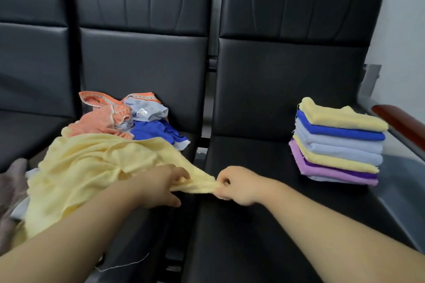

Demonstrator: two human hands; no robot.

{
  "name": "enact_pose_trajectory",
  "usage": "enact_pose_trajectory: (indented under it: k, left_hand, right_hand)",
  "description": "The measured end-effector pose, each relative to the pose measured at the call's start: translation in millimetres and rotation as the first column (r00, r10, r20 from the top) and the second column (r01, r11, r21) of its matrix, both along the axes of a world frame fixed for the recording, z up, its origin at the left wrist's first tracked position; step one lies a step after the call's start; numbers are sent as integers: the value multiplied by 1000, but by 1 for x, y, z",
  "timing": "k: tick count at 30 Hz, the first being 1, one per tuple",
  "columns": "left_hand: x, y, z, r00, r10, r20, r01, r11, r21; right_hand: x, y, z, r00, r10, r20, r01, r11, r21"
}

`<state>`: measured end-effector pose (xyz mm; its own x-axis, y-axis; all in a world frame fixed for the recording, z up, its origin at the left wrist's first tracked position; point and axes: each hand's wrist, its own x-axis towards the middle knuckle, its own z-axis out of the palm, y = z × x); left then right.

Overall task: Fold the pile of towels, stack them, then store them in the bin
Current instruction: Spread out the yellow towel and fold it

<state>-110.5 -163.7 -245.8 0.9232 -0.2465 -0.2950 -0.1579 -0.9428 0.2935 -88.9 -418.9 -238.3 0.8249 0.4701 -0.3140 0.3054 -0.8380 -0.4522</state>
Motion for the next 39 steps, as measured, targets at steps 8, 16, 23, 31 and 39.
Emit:
enact_pose_trajectory:
  k: [8,16,23,31,39]
  left_hand:
    - [9,-22,28,943,14,331,-59,991,124]
    - [5,-43,37,984,57,170,-77,990,116]
    - [-6,-144,50,967,196,-162,-245,545,-802]
    - [-5,-176,29,998,65,13,-40,753,-657]
    - [-11,-147,-7,991,-123,-47,124,992,15]
  right_hand:
    - [-4,-82,54,779,-129,-614,598,446,665]
    - [-16,-111,65,666,-181,-724,718,-105,688]
    - [-37,-150,62,652,-369,-662,708,-16,706]
    - [-54,-176,17,754,-655,-51,637,710,299]
    - [-75,-123,-8,928,-360,101,336,921,196]
